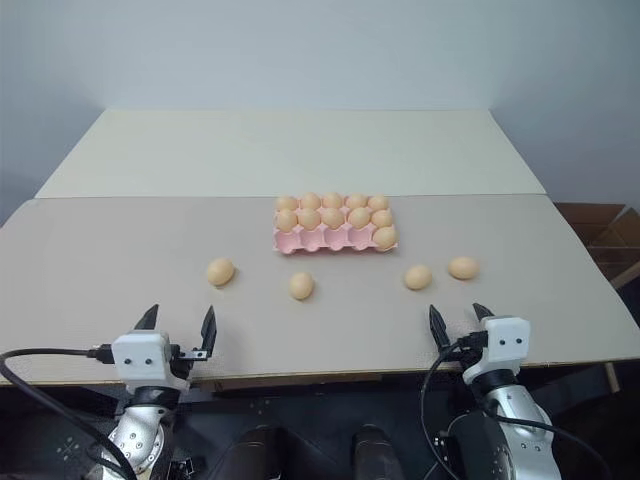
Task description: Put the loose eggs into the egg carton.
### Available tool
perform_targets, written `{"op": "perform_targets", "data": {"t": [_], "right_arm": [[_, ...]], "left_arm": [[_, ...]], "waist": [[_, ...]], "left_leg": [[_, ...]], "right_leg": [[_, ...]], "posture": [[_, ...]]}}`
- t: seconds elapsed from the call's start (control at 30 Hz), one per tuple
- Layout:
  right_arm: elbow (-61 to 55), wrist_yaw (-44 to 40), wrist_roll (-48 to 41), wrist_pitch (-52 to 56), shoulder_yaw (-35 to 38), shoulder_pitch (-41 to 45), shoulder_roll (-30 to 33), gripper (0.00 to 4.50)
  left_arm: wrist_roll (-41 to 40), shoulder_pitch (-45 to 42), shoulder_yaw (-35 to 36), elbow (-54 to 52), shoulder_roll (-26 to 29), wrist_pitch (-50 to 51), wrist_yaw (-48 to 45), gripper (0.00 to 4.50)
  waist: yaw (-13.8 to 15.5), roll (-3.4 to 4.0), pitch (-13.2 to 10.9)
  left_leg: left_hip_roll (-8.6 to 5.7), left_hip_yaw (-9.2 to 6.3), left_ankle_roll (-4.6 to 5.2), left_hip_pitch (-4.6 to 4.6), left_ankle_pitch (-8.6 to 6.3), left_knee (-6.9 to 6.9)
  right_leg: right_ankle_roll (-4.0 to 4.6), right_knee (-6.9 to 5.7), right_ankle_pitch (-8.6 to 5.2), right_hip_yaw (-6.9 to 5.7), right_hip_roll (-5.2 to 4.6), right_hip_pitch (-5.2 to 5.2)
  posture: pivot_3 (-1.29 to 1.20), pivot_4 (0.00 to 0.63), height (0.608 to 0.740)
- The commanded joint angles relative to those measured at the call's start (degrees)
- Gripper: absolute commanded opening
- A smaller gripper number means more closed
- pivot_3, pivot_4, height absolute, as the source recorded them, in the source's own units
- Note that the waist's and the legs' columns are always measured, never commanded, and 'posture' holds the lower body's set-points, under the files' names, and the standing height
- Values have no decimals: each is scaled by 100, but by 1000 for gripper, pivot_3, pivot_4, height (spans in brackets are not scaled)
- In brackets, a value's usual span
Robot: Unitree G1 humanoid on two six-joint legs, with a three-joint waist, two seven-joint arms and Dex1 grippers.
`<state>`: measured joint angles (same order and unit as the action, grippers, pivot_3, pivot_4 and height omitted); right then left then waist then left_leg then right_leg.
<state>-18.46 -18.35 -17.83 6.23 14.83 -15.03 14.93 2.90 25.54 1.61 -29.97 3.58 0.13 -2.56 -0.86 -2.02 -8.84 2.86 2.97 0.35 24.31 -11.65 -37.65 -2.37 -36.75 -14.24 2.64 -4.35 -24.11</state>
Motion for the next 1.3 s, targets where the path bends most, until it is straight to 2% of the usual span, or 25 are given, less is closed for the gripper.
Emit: {"op": "perform_targets", "data": {"t": [0.03,0.33,0.53,0.73,0.83,0.97,1.1,1.3], "right_arm": [[-431,45,-256,205,171,-16,59,4500],[-1014,81,-194,78,-117,-450,-123,4500],[-1180,328,-21,-12,-317,-443,-402,4500],[-1709,876,-145,583,-42,-147,-433,4500],[-1792,1063,-174,1029,138,196,-216,4500],[-1821,1724,-128,2576,326,1179,221,4500],[-1414,1933,-134,3437,515,2131,597,4500],[-197,2268,-91,4751,721,3478,868,4500]], "left_arm": [[28,83,-101,-291,77,-33,-103,4463],[-136,316,-12,-750,530,40,-525,4463],[-672,-413,184,-518,1251,-10,-1367,4463],[-1734,-1441,143,-318,2063,645,-2557,4463],[-2335,-1932,118,-374,2411,1280,-3018,4463],[-2690,-2493,-34,-336,2930,1825,-3608,4463],[-2767,-2927,-261,-314,3128,2047,-3909,4463],[-2736,-3268,-454,-274,3188,2123,-4139,4463]], "waist": [[3,0,0],[2,3,2],[7,7,4],[10,10,6],[1,10,6],[-20,10,6],[1,9,6],[4,9,5]], "left_leg": [[0,0,0,0,0,0],[2,0,-3,0,-2,0],[6,-1,-18,-6,-11,-1],[4,2,-2,-4,-1,-4],[4,2,-2,-4,-1,-3],[2,3,-2,-10,1,-8],[0,1,-1,-8,1,-9],[-4,-3,-1,0,1,-7]], "right_leg": [[0,0,0,0,0,1],[-2,1,-7,-1,-3,-3],[0,-3,-5,-5,-2,-2],[17,-3,7,-5,-2,1],[29,-6,24,-5,1,1],[20,-12,32,-2,3,5],[6,-18,40,-2,7,3],[-3,-13,38,1,10,3]], "posture": [[0,150,740],[0,150,740],[0,150,740],[0,150,740],[0,150,740],[0,150,740],[0,150,740],[0,150,740]]}}
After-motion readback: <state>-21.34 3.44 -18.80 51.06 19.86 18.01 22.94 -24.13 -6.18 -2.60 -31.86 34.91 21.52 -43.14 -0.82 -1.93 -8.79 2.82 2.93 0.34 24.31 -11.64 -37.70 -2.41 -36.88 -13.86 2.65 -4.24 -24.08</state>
